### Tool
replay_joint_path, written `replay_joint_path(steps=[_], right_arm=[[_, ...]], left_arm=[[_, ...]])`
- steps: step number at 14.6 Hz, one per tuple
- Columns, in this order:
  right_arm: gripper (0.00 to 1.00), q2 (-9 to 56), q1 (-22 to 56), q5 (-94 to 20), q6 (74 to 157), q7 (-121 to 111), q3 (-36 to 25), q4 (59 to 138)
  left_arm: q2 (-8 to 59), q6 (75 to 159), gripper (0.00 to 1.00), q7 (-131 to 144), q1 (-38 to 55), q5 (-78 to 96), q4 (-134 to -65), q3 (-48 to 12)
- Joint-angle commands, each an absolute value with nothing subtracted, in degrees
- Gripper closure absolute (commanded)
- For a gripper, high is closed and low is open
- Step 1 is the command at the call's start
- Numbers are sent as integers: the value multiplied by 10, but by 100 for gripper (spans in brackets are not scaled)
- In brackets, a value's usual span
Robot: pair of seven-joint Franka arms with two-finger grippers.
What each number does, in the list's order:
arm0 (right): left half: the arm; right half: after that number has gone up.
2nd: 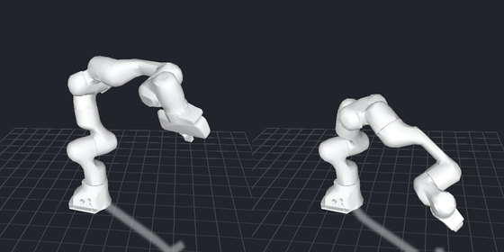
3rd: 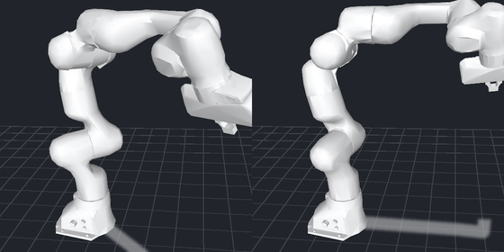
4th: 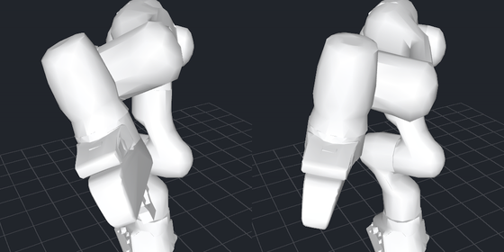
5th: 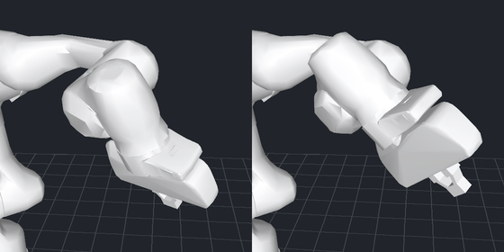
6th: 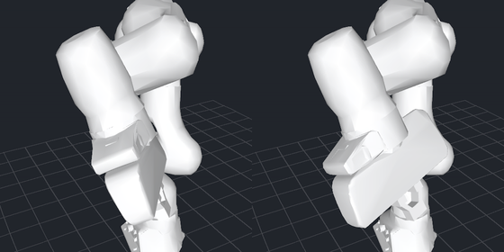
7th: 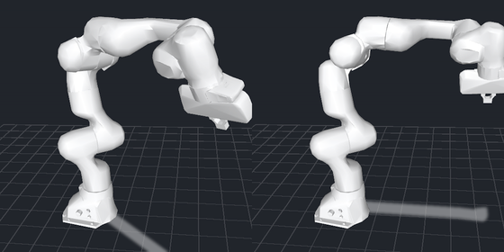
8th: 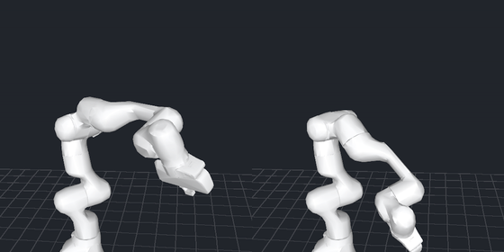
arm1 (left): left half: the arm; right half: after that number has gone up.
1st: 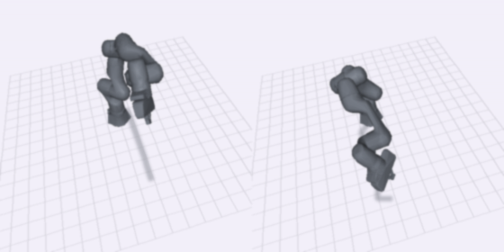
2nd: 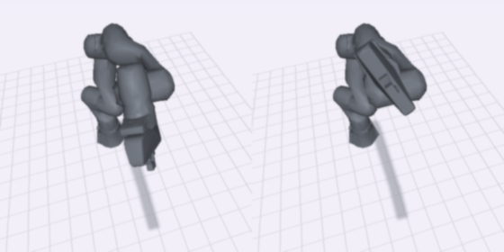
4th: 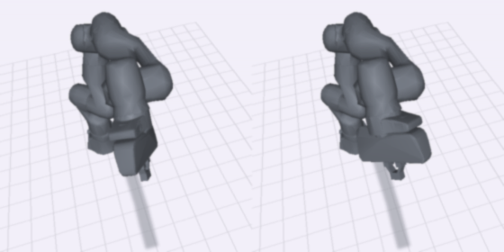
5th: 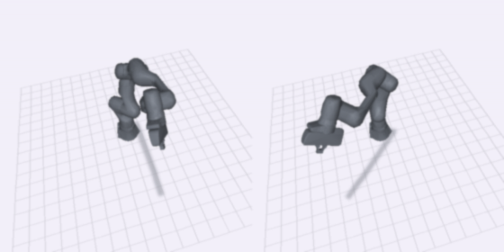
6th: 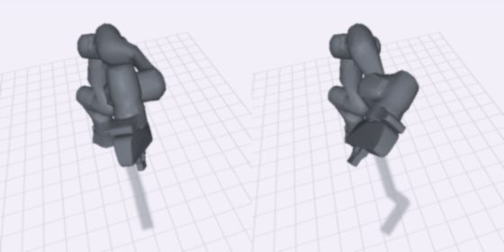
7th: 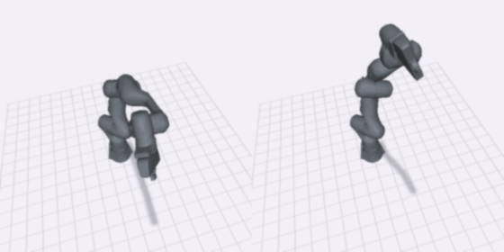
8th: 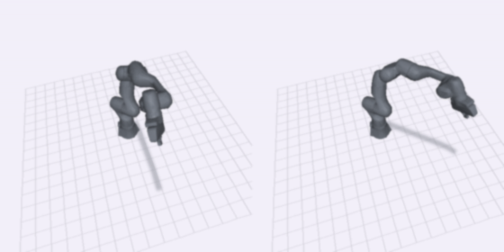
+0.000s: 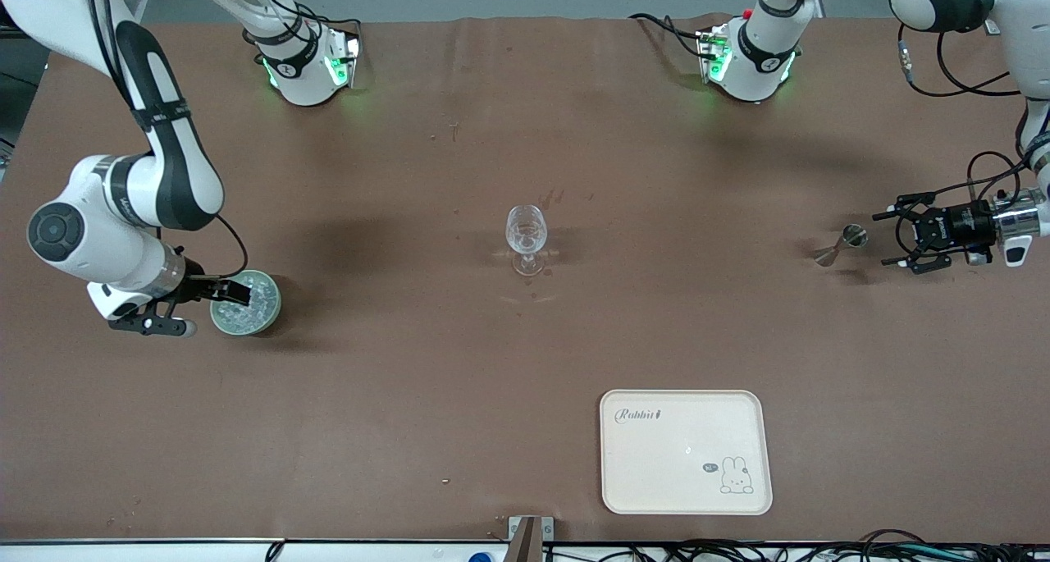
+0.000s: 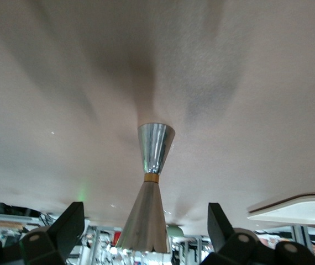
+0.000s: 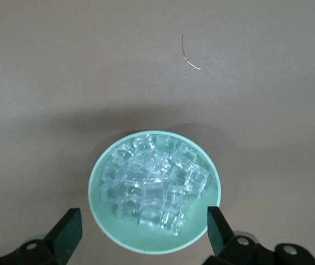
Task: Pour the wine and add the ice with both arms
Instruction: 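Reach the right gripper to the ice bowl while the left gripper reaches the jigger, then grasp an ice cube with the right gripper while the left gripper grasps the jigger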
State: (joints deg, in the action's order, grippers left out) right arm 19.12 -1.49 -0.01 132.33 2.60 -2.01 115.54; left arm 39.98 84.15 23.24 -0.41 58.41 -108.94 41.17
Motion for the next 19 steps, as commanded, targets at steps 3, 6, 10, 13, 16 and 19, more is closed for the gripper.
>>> replay_joint_path(steps=[3, 6, 10, 13, 16, 19], right_arm=[[13, 204, -16, 10, 1381, 24, -23, 1194], [31, 205, -18, 9, 1385, 25, -23, 1208], [39, 209, -21, 9, 1403, 25, -22, 1208], [39, 216, -16, 5, 1412, 32, -22, 1208], [41, 217, -15, 4, 1412, 32, -22, 1209], [43, 221, -14, 2, 1412, 33, -21, 1210]], left_arm=[[402, 838, 7, 207, 7, 642, -1142, 417], [408, 839, 13, 200, 9, 674, -1154, 410], [428, 856, 16, 142, 11, 708, -1180, 401], [435, 856, 20, 121, 11, 726, -1188, 401], [432, 855, 23, 127, 11, 729, -1187, 401], [431, 851, 24, 128, 11, 729, -1185, 401]])
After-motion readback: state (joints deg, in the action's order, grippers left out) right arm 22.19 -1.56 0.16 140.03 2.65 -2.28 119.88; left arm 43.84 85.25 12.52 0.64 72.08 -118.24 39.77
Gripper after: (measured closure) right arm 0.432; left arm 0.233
